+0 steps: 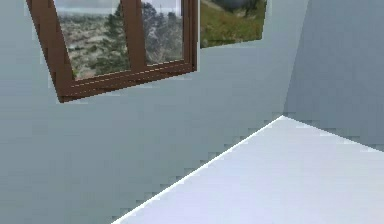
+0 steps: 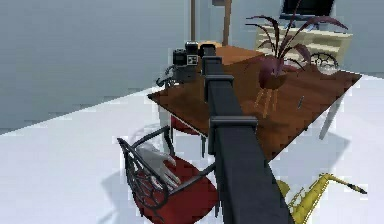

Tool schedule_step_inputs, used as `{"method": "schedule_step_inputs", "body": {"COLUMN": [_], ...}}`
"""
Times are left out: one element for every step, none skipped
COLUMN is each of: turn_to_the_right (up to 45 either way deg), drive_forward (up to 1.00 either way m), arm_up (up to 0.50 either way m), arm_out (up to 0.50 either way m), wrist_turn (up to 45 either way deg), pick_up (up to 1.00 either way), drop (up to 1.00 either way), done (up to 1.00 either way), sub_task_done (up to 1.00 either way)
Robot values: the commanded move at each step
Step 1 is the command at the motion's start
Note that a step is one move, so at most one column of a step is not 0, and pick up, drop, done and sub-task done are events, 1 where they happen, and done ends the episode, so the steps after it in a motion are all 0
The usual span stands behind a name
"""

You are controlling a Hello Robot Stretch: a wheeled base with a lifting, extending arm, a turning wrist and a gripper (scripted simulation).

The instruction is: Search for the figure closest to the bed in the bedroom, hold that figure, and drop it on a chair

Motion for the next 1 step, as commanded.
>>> {"method": "schedule_step_inputs", "body": {"turn_to_the_right": [0.0], "drive_forward": [0.00], "arm_up": [0.00], "arm_out": [-0.10], "wrist_turn": [0.0], "pick_up": [0.00], "drop": [0.00], "done": [0.00], "sub_task_done": [0.00]}}
